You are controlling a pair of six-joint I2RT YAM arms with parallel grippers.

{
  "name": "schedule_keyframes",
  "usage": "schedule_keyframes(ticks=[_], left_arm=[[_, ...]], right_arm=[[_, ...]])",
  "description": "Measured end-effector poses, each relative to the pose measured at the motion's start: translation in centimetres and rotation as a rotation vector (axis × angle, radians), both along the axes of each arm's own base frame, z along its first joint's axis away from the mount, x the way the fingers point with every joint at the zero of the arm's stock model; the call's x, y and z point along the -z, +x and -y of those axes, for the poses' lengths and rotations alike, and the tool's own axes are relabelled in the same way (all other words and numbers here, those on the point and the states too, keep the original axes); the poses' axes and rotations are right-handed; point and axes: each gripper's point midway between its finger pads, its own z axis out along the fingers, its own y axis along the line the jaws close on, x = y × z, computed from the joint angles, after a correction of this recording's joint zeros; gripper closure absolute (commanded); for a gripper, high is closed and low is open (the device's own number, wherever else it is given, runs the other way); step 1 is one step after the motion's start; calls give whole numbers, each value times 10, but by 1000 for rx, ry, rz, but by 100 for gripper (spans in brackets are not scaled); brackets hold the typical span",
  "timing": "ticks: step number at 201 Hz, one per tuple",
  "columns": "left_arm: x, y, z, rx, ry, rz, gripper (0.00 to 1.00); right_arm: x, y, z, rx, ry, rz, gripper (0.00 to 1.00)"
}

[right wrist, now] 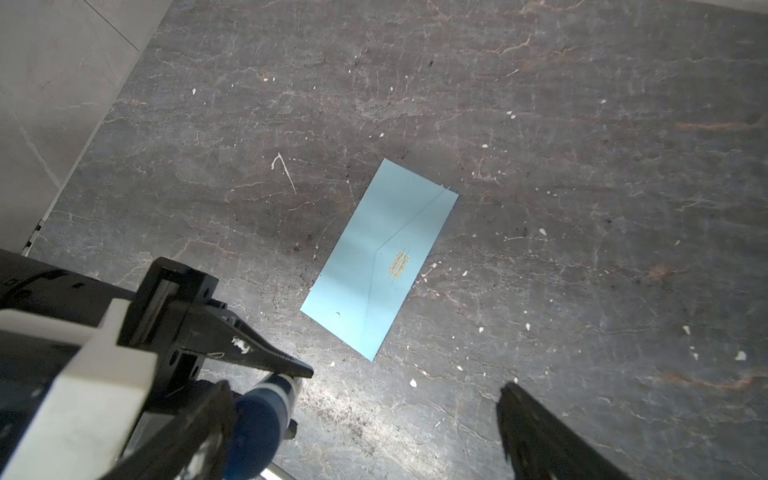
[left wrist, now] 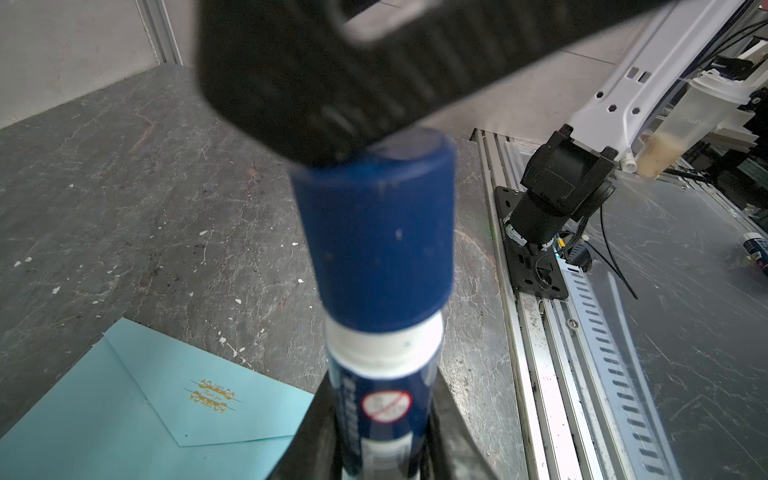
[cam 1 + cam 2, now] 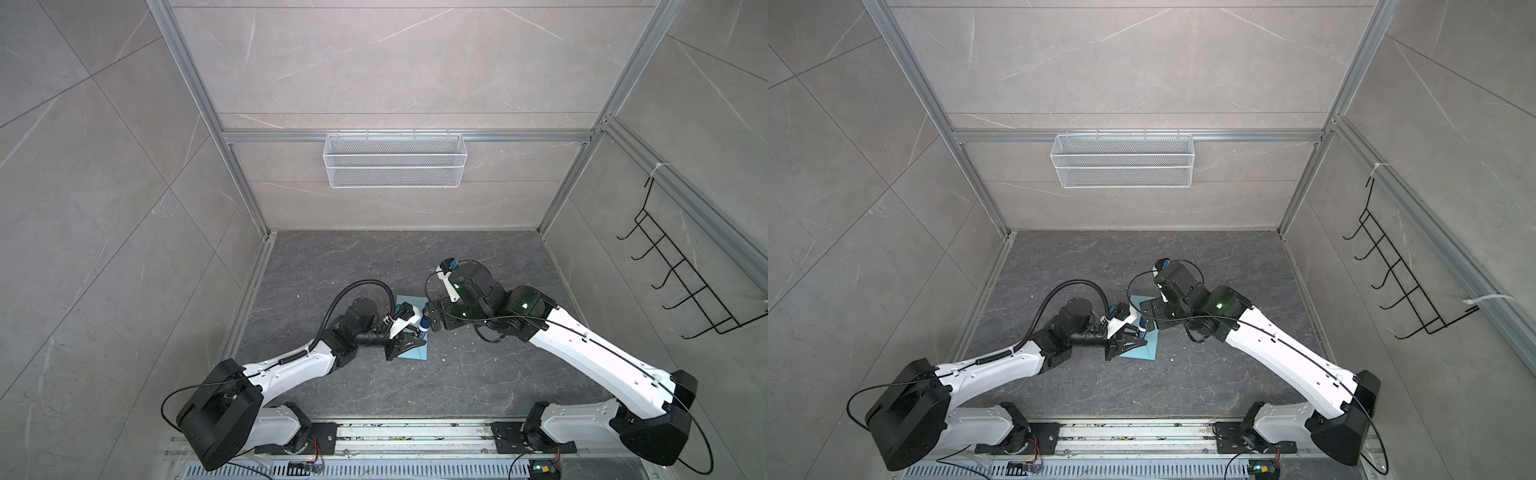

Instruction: Place the letter into the envelope and seal it

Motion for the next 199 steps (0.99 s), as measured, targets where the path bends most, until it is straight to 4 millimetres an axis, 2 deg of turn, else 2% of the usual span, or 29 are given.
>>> schedule_keyframes(ticks=[57, 135, 162, 178, 199], left_arm=[[23, -5, -9, -28, 43, -51, 100], [23, 2, -10, -81, 20, -51, 100], [16, 7, -9, -101, -8, -42, 100], [-2, 14, -7, -118, -67, 6, 100], [-20, 24, -8, -148, -127, 54, 100]], right_arm=[[28, -6, -8, 0, 39, -68, 3], [30, -9, -12, 16, 121, -72, 6], [30, -11, -16, 1, 144, -82, 6], [46, -23, -16, -24, 119, -135, 6], [66, -33, -7, -22, 64, -193, 6]])
